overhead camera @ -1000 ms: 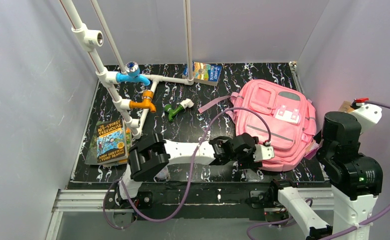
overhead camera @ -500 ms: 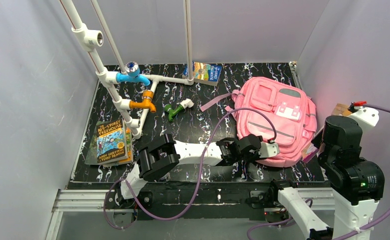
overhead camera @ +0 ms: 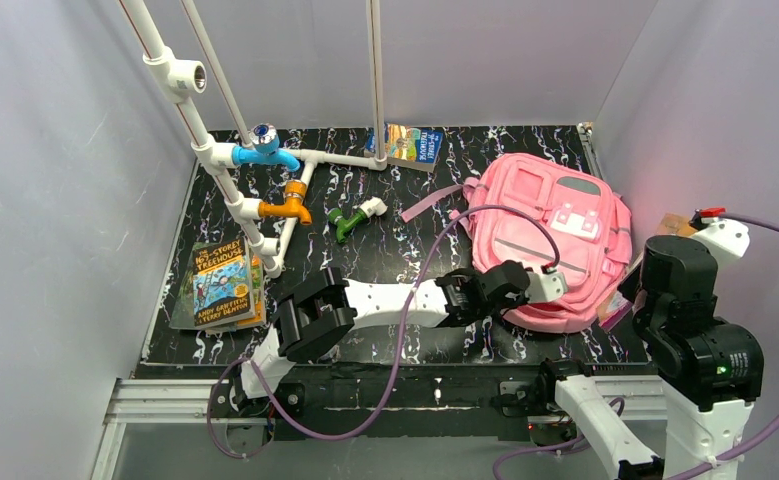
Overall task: Pack the student bag
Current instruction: Place the book in the student bag.
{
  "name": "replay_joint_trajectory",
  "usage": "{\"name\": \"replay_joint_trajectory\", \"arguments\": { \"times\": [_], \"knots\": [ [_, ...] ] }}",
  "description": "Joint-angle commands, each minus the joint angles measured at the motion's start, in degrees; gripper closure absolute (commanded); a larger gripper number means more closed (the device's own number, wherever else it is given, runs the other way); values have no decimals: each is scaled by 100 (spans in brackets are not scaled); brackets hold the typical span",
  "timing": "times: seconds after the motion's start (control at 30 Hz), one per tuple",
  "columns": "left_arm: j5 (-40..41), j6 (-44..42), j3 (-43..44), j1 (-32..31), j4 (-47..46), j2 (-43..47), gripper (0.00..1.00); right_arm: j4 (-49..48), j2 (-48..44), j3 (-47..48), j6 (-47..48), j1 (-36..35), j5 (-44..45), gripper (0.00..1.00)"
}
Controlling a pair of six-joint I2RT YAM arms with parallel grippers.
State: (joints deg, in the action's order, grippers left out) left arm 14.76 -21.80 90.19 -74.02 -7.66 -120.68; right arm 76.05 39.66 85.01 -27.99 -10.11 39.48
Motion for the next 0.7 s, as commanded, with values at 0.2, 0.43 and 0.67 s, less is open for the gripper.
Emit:
{"name": "replay_joint_trajectory", "arguments": {
  "times": [0.2,0.43,0.67],
  "knots": [
    [4517,-48,1654,28,-218,-9,100,-59,9,-513,-286,9,-188,99],
    [3336,2017,2807,114,2225,25,100,336,-35,-715,-1149,7,-2535,99],
    [2305,2757,4159,133,3453,-283,100,456,-1043,-2054,-2273,-50,-4068,99]
  ]
}}
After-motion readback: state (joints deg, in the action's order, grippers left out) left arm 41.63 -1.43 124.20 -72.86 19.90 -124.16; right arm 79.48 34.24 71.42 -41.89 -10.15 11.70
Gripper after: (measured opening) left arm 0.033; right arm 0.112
